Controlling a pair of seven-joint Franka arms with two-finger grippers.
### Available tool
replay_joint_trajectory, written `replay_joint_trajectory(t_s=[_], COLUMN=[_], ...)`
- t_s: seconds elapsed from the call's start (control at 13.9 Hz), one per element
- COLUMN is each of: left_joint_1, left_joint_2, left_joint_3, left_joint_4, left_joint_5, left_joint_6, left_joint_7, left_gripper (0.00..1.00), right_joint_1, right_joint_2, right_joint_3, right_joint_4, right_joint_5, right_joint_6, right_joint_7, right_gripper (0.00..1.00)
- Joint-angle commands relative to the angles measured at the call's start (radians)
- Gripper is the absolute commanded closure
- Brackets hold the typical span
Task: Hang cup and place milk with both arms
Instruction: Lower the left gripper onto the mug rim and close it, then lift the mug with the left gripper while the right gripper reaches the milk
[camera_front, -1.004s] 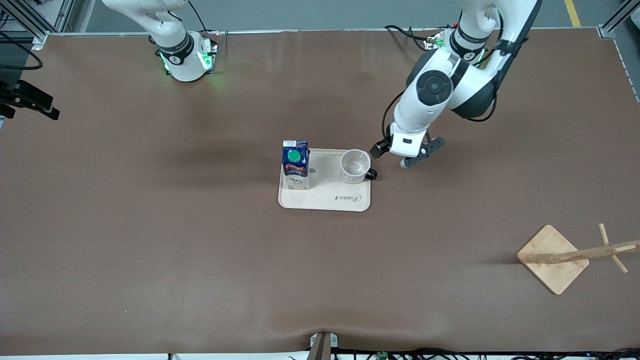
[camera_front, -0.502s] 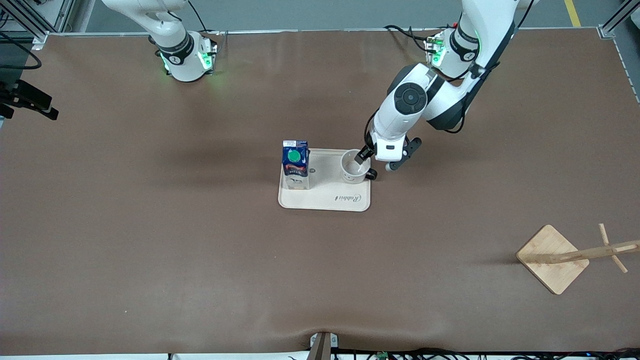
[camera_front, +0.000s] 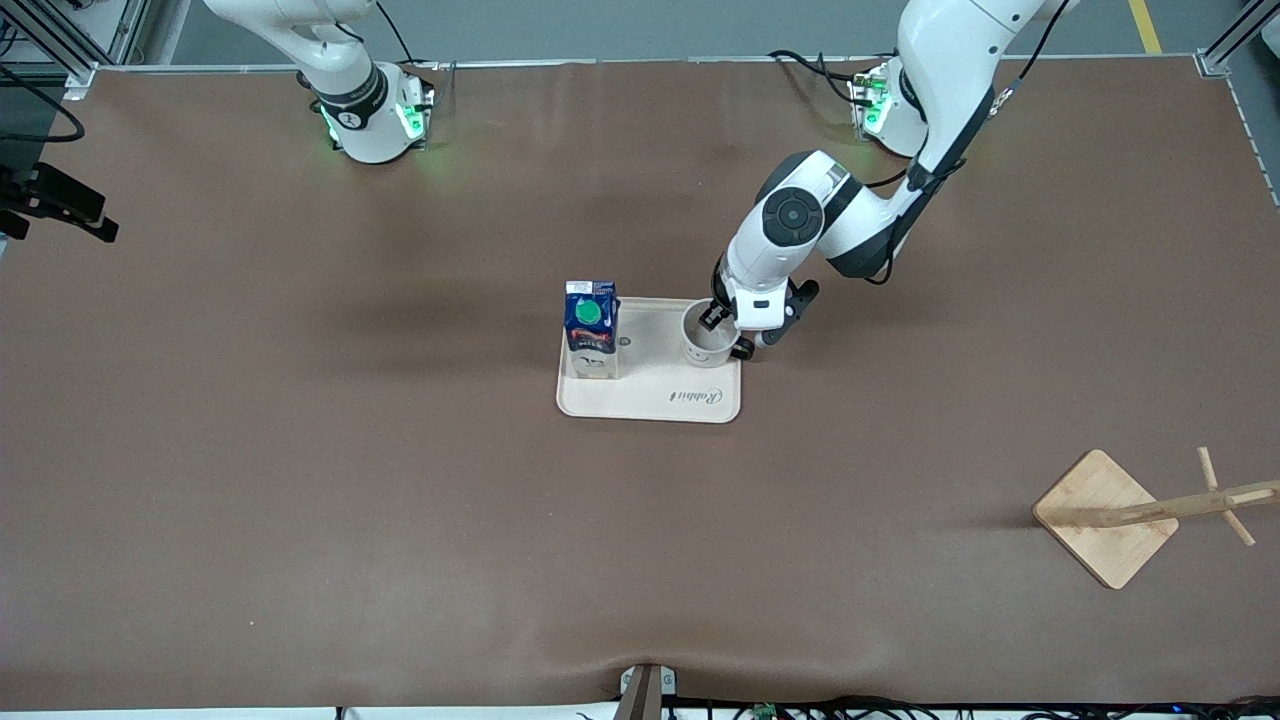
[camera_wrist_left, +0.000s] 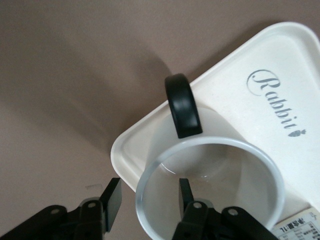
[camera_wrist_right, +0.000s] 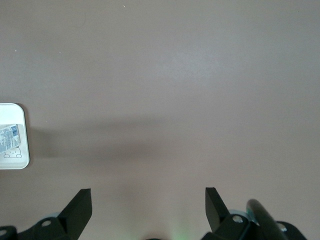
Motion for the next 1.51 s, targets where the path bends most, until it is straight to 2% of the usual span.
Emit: replay_joint_trajectory(t_s=[0.0,0.14,0.22,0.29,0.36,0.57,0.79,0.93,1.15,1.29,1.43], left_joint_1=[-0.014,-0.014,-0.014,-0.012,-0.01,0.0,0.028,0.028,0.04,0.097,0.155], left_joint_2=[0.02,0.033,0.04,0.05,0.058,0.053,-0.014,-0.036,-0.045,-0.048,-0.074], left_joint_3=[0.004,0.006,0.007,0.007,0.009,0.009,0.007,0.007,0.009,0.009,0.009], left_joint_4=[0.016,0.03,0.039,0.053,0.068,0.105,0.142,0.253,0.442,0.513,0.53], left_joint_5=[0.025,0.025,0.025,0.025,0.025,0.037,0.15,0.155,0.187,0.205,0.224], left_joint_6=[0.017,0.017,0.017,0.017,0.017,0.005,-0.081,-0.237,-0.513,-0.589,-0.623], left_joint_7=[-0.04,-0.04,-0.04,-0.036,-0.033,-0.015,-0.012,0.002,0.149,0.25,0.372], left_gripper=[0.61,0.7,0.81,0.97,1.0,1.0,1.0,1.0,1.0,1.0,1.0], right_joint_1=[0.007,0.007,0.015,0.026,0.026,0.024,0.024,0.05,0.117,0.183,0.266], right_joint_2=[0.027,0.03,0.055,0.09,0.101,0.115,0.128,0.13,0.148,0.177,0.217], right_joint_3=[0.006,0.008,0.009,0.008,0.009,0.009,0.009,0.011,0.009,0.009,0.009], right_joint_4=[0.028,0.025,0.021,0.027,0.024,0.024,0.024,0.027,0.022,0.028,0.031], right_joint_5=[-0.013,-0.01,-0.007,-0.006,-0.006,-0.009,-0.001,0.002,0.06,0.141,0.18], right_joint_6=[-0.008,-0.008,-0.01,-0.01,-0.01,-0.01,-0.01,-0.01,-0.01,0.003,0.029], right_joint_7=[-0.01,-0.006,-0.007,-0.01,-0.011,-0.008,0.01,0.039,0.171,0.301,0.404], right_gripper=[0.0,0.0,0.0,0.0,0.0,0.0,0.0,0.0,0.0,0.0,0.0])
